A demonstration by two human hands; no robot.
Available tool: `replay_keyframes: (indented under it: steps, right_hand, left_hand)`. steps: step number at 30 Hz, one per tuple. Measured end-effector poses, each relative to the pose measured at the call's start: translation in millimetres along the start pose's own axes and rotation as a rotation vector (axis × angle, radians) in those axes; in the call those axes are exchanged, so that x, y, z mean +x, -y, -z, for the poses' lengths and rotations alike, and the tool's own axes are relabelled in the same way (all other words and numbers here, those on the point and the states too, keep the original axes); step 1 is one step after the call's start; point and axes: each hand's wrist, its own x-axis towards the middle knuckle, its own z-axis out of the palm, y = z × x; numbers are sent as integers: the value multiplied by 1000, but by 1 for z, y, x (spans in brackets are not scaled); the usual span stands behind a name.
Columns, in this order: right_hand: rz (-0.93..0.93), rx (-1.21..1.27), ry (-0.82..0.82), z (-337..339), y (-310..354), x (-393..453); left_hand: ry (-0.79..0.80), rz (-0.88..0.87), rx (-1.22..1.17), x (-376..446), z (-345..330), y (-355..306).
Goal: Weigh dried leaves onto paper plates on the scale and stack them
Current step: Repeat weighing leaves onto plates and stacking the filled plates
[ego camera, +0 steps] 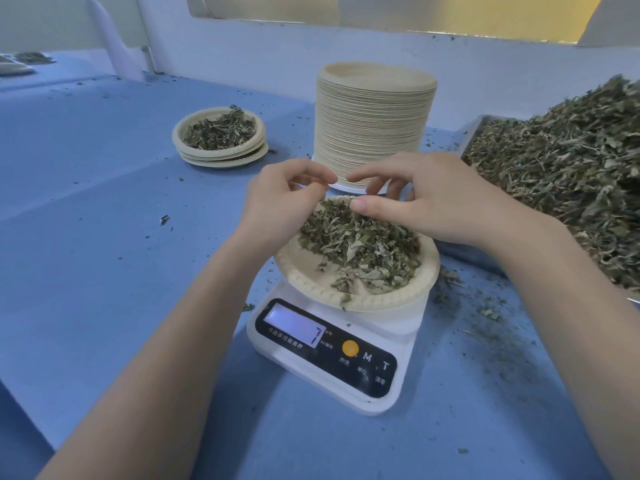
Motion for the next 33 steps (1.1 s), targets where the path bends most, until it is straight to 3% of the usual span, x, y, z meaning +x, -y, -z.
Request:
replay_keyframes:
  steps: [18,20,23,25,28,33]
  right_hand:
    - [8,-22,-7,-5,4,0]
    - [-50,-51,78,2,0,-2]
    - [-211,-42,479,15,-10,-10]
    - [-258,17,635,18,-17,-16]
    - [-230,35,646,14,-20,-18]
    - [-174,150,572,8,-19,-19]
  left_hand:
    - [13,27,1,2,3,3]
    - [28,43,18,3,6,3]
    - [125,143,51,3,10,4]
    - [236,233,75,2,10,6]
    - [303,287,67,-3,5,5]
    - [210,270,-2,-4,11,1]
